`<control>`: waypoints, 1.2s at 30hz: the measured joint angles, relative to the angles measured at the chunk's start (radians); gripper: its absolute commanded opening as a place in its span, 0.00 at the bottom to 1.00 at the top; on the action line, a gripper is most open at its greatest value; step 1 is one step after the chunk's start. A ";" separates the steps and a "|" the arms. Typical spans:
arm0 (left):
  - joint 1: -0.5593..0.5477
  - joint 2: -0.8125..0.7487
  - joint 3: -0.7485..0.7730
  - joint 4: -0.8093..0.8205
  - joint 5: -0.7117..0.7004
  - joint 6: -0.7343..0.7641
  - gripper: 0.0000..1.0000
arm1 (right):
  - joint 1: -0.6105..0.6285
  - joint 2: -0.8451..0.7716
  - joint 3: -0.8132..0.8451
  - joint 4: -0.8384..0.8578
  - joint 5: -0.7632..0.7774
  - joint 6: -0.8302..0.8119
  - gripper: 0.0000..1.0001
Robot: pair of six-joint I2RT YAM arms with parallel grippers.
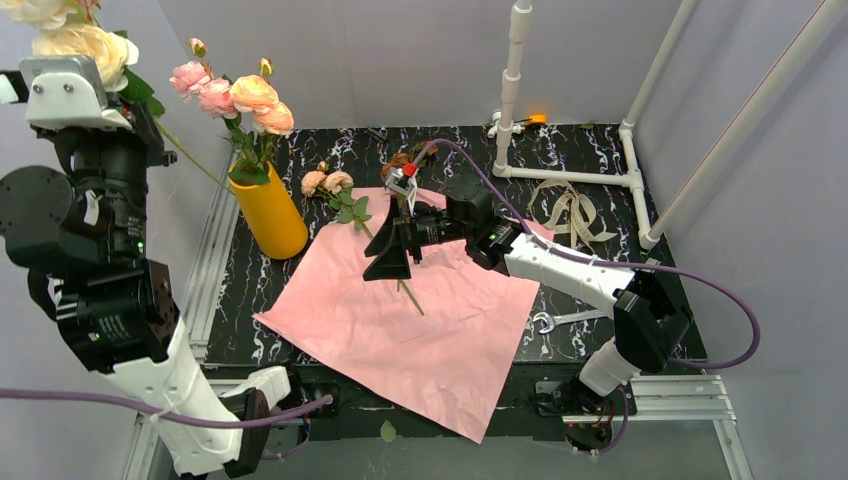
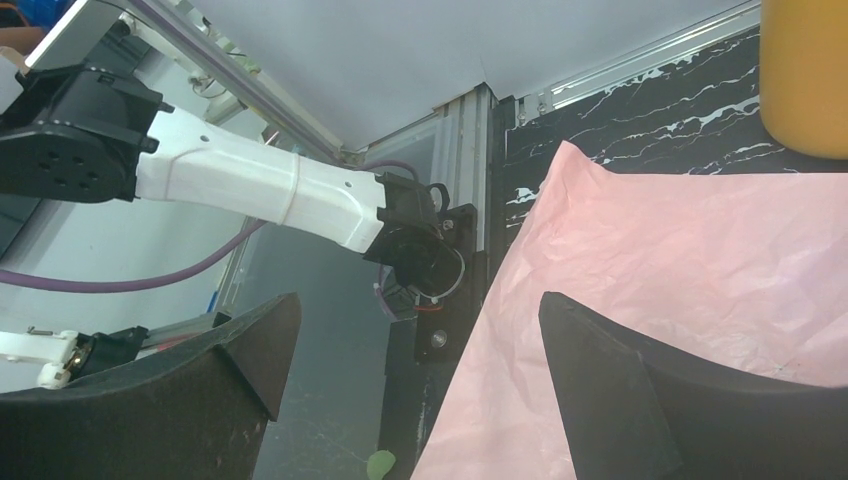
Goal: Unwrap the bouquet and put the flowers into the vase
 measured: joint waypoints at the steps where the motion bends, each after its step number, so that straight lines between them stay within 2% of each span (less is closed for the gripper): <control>1: 0.000 0.015 0.002 0.017 0.000 -0.003 0.00 | -0.001 0.000 0.000 0.000 0.000 -0.001 0.98; 8: 0.000 0.082 0.015 0.100 0.001 -0.033 0.00 | -0.003 0.001 0.000 0.000 0.000 -0.008 0.98; 17: 0.000 0.092 -0.069 0.176 0.009 -0.050 0.00 | -0.005 0.007 0.000 -0.001 0.002 -0.014 0.98; 27: 0.000 0.130 -0.271 0.214 0.016 -0.043 0.00 | -0.035 0.033 0.000 -0.039 0.072 -0.019 0.98; 33: 0.000 0.137 -0.449 0.233 0.035 -0.046 0.00 | -0.046 0.053 0.006 -0.089 0.127 -0.033 0.98; 36: 0.000 0.143 -0.523 0.248 0.044 -0.047 0.06 | -0.050 0.056 0.022 -0.129 0.165 -0.058 0.98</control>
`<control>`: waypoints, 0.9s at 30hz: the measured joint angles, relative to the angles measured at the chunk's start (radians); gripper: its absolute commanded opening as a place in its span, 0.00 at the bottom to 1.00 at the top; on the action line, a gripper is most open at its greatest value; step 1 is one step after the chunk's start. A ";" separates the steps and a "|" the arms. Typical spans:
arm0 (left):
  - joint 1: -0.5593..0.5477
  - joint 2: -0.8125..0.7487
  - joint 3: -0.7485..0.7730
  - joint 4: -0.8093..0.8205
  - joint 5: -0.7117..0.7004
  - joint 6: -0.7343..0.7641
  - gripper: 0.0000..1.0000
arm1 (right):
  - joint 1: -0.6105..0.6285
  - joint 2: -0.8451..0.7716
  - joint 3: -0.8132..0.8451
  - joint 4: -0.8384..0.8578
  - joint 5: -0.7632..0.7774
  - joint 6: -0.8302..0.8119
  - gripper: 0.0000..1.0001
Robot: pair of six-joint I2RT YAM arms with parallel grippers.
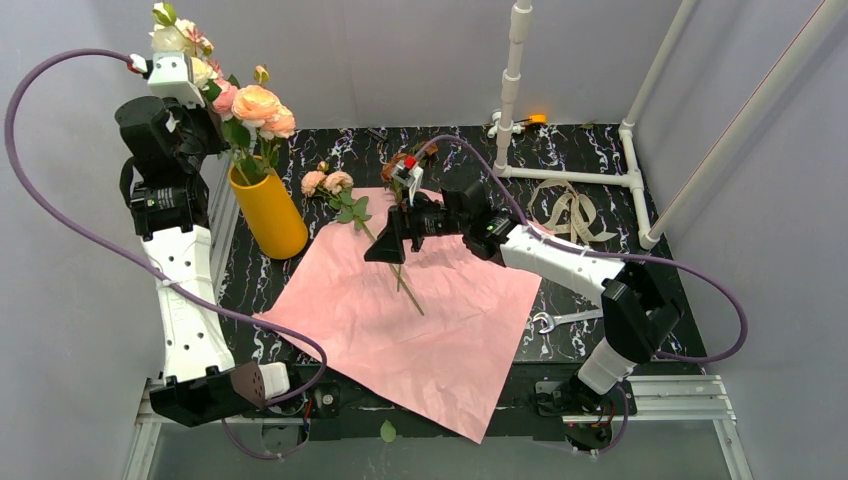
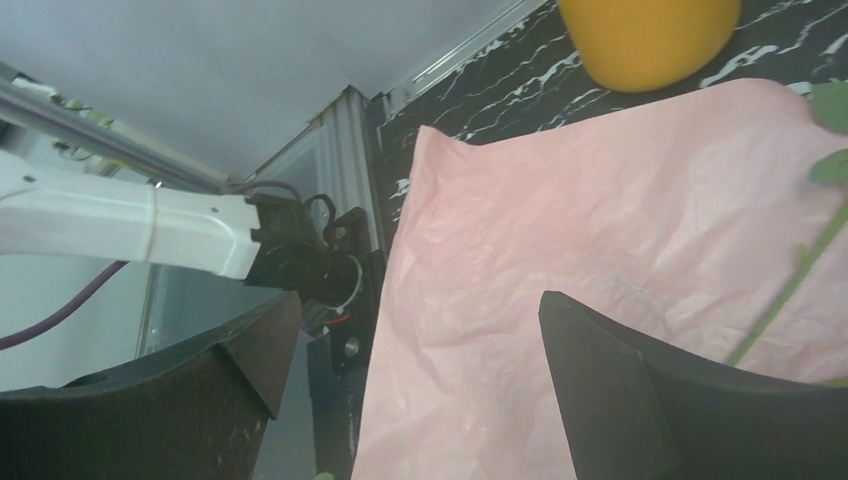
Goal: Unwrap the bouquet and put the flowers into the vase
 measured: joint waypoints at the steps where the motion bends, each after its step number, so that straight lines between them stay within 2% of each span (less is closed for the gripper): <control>1: 0.000 0.002 -0.024 0.007 0.002 0.000 0.12 | -0.001 0.002 0.010 -0.021 0.021 -0.014 0.98; 7: 0.000 0.026 -0.093 0.010 0.006 0.006 0.61 | -0.005 0.006 0.059 -0.128 0.179 -0.087 0.99; 12: 0.000 0.023 -0.106 -0.008 0.002 0.008 0.96 | -0.011 0.032 0.107 -0.228 0.335 -0.135 0.98; 20: 0.002 -0.058 -0.108 -0.104 -0.061 -0.011 0.98 | -0.019 0.084 0.138 -0.381 0.613 -0.150 0.98; 27: 0.005 -0.213 -0.137 -0.159 -0.042 -0.079 0.98 | -0.024 0.159 0.198 -0.479 0.771 -0.147 0.87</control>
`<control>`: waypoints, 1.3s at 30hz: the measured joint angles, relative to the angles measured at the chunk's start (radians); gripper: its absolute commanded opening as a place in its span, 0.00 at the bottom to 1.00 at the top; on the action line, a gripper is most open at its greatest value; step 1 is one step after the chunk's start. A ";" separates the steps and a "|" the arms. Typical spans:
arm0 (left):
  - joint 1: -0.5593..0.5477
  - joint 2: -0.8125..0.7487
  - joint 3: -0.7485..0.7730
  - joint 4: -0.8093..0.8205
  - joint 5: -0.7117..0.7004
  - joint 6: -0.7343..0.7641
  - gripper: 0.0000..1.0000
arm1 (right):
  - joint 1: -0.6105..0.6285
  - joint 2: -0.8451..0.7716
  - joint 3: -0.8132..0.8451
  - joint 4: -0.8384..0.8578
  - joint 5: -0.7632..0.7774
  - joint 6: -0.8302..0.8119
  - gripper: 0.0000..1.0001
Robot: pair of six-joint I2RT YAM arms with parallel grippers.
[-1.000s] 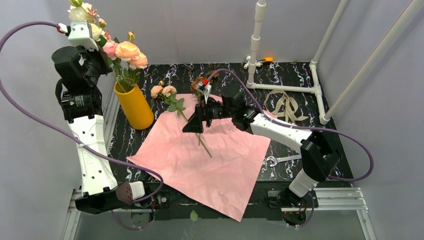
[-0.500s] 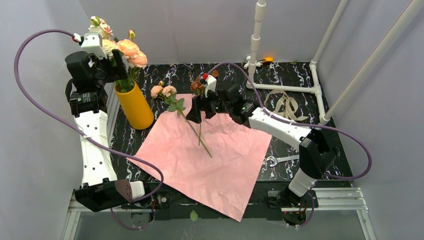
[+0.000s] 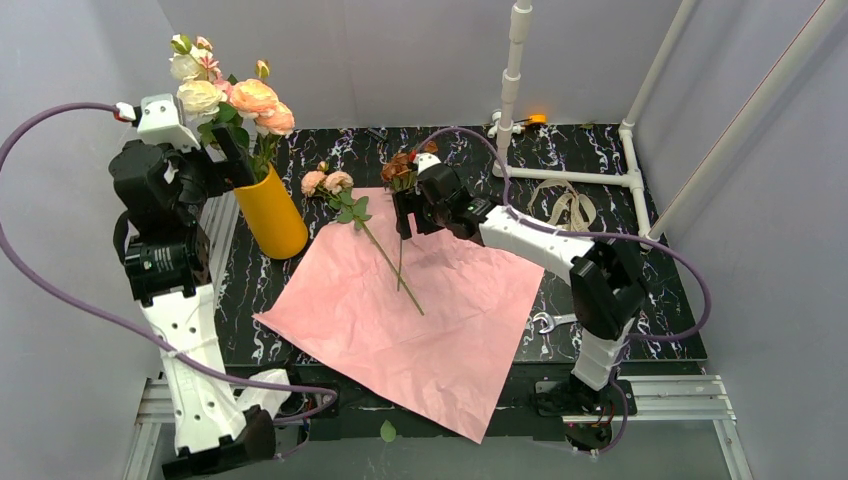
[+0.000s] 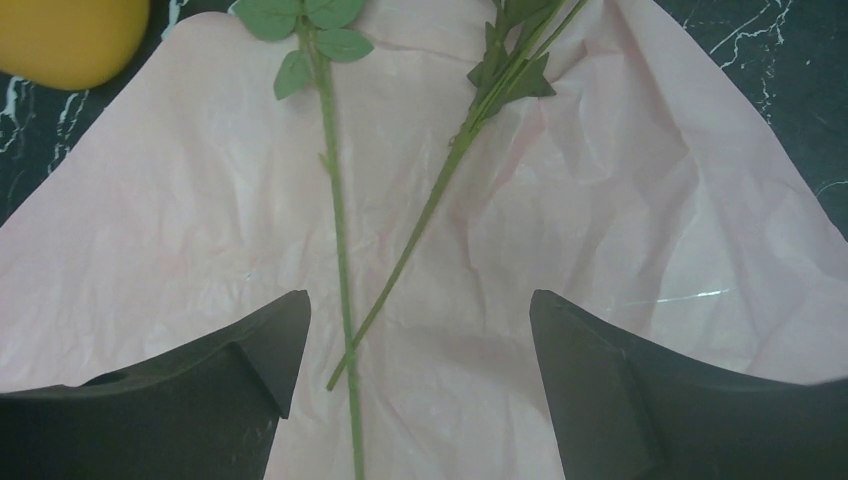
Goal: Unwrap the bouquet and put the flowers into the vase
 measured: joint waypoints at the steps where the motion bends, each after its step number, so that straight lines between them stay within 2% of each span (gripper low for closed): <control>1: 0.000 -0.017 -0.001 -0.003 0.010 -0.008 0.98 | -0.003 0.020 0.015 -0.005 0.008 0.001 0.85; 7: 0.000 -0.113 -0.055 -0.015 0.106 -0.045 0.98 | -0.037 0.126 0.080 -0.015 0.003 0.023 0.76; 14: 0.000 -0.185 -0.128 -0.030 0.231 -0.075 0.98 | -0.117 0.284 0.245 -0.005 -0.051 0.095 0.71; 18: 0.000 -0.220 -0.166 -0.028 0.281 -0.094 0.98 | -0.159 0.388 0.325 0.030 -0.135 0.172 0.68; 25: 0.000 -0.258 -0.239 -0.028 0.316 -0.103 0.98 | -0.192 0.536 0.376 0.097 -0.271 0.300 0.68; 34: 0.000 -0.261 -0.321 -0.031 0.351 -0.121 0.98 | -0.194 0.634 0.453 0.221 -0.409 0.423 0.62; 35: 0.000 -0.262 -0.325 -0.031 0.352 -0.123 0.98 | -0.195 0.637 0.453 0.230 -0.418 0.433 0.56; 39: 0.000 -0.262 -0.329 -0.031 0.360 -0.126 0.98 | -0.202 0.646 0.449 0.268 -0.452 0.468 0.25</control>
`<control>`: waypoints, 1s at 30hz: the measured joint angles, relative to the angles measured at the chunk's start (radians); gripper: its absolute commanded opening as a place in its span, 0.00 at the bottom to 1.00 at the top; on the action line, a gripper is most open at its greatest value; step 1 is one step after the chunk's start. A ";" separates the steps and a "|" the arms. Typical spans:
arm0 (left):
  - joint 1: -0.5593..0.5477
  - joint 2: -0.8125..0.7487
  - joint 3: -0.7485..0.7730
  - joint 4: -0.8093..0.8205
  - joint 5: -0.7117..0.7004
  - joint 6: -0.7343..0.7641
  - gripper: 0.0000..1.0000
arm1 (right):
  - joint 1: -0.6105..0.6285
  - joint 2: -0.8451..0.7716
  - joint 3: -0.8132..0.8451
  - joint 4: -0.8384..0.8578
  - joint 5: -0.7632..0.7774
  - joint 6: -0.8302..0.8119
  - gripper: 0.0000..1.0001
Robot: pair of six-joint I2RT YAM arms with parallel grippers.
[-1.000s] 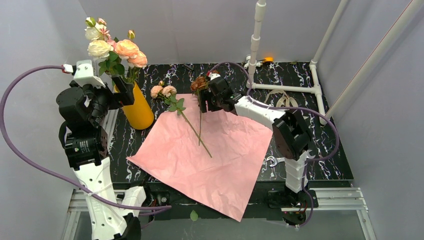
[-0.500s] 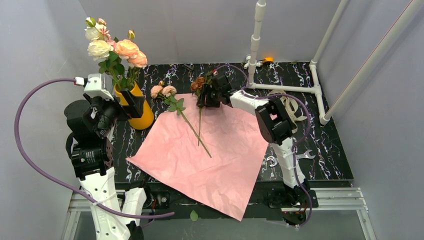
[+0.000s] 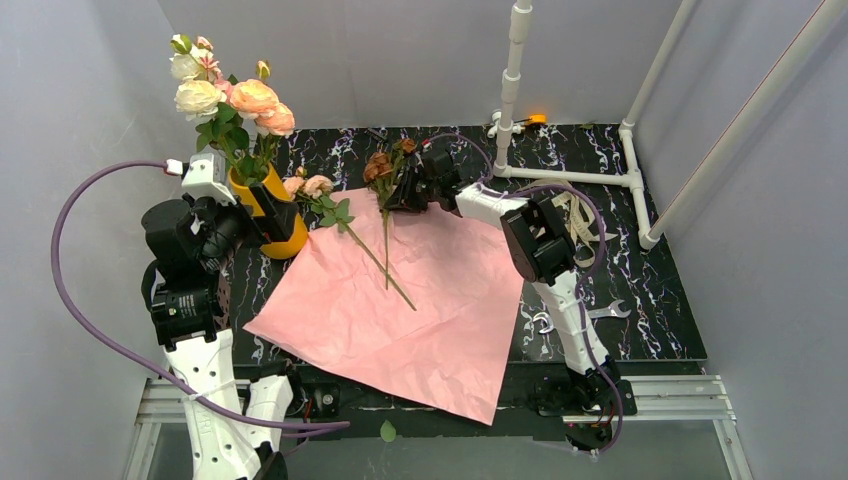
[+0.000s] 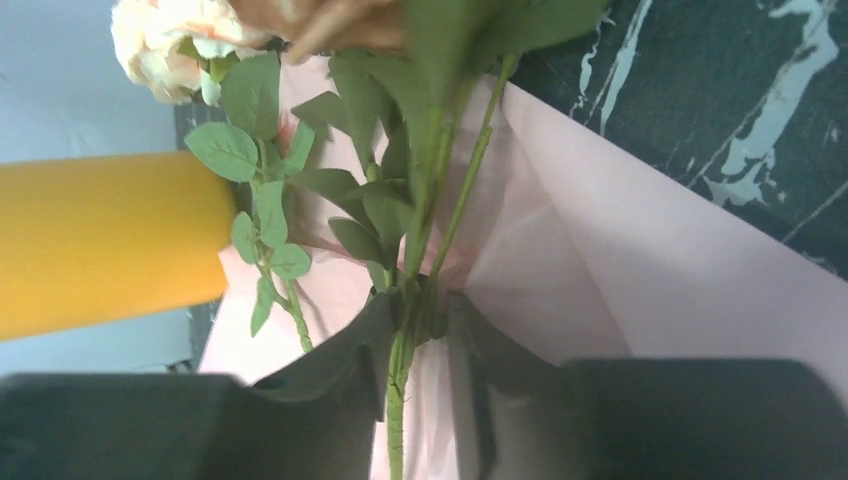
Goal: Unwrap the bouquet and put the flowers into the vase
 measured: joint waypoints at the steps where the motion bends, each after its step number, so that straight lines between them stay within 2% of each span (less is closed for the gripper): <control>1: 0.000 0.000 0.000 0.000 0.003 -0.002 0.98 | -0.003 0.000 -0.008 0.011 -0.003 0.005 0.19; 5: 0.000 0.000 0.000 0.000 0.011 -0.006 0.98 | -0.008 0.000 -0.024 0.018 -0.006 0.009 0.15; 10: 0.000 0.000 0.000 0.000 0.013 -0.009 0.98 | -0.014 -0.043 -0.076 -0.026 0.013 -0.051 0.01; 15: 0.000 -0.005 0.000 0.000 0.018 -0.009 0.98 | -0.026 -0.169 -0.188 -0.117 0.008 -0.165 0.01; 21: 0.000 -0.015 -0.010 0.000 0.063 -0.013 0.98 | -0.046 -0.307 -0.258 -0.145 -0.050 -0.259 0.01; 24: 0.000 -0.017 -0.012 0.000 0.114 -0.018 0.98 | -0.050 -0.370 -0.282 -0.131 -0.077 -0.276 0.11; 28: 0.000 -0.023 -0.012 -0.001 0.171 -0.021 0.98 | -0.050 -0.405 -0.282 -0.132 -0.085 -0.301 0.13; 29: 0.000 -0.026 -0.013 -0.003 0.179 -0.021 0.98 | -0.049 -0.405 -0.280 -0.140 -0.080 -0.313 0.17; 30: 0.000 -0.028 -0.013 -0.004 0.185 -0.021 0.98 | -0.048 -0.405 -0.279 -0.153 -0.072 -0.322 0.25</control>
